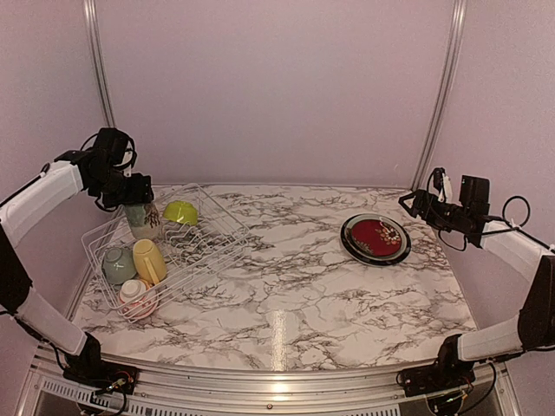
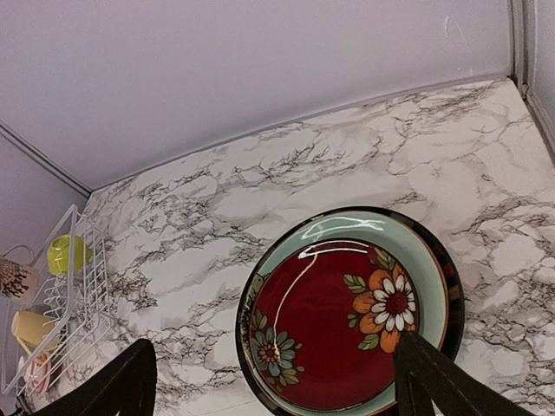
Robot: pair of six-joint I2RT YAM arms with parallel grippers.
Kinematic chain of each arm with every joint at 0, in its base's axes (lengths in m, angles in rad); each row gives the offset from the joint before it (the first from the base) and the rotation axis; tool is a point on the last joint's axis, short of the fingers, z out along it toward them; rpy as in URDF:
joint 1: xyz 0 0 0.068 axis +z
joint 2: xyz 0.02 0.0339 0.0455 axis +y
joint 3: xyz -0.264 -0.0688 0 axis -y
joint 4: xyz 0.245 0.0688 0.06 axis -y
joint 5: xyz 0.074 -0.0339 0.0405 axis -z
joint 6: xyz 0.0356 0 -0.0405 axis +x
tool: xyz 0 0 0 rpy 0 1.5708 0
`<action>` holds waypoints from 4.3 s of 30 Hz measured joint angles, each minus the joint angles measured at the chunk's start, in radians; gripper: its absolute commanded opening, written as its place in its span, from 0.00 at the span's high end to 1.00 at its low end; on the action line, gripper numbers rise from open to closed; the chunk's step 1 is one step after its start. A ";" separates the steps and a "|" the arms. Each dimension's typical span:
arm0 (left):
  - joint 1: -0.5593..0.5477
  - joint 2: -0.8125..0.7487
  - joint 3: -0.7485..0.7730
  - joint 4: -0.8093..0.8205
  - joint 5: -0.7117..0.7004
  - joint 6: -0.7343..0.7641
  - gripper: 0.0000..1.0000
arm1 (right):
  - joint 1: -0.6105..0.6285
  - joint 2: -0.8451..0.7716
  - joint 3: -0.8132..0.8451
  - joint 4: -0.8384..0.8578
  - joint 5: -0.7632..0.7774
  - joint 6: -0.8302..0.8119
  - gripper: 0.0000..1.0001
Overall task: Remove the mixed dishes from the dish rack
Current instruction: Grab the cup from the dish rack, then pass from the left arm to the right, then place the cup at the center of the board.
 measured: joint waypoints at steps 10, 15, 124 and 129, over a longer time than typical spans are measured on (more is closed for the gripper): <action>-0.018 -0.119 0.165 -0.056 0.019 0.021 0.70 | 0.009 -0.004 0.000 0.000 0.005 0.001 0.09; -0.015 -0.156 0.202 -0.037 0.154 0.005 0.76 | 0.030 -0.005 0.000 0.000 0.009 0.002 0.09; -0.330 -0.249 -0.344 0.844 0.196 -0.259 0.01 | 0.837 0.555 0.944 -0.983 0.604 -0.159 1.00; -0.330 -0.288 -0.346 0.807 0.188 -0.255 0.01 | 0.830 0.837 1.289 -1.087 0.663 -0.104 1.00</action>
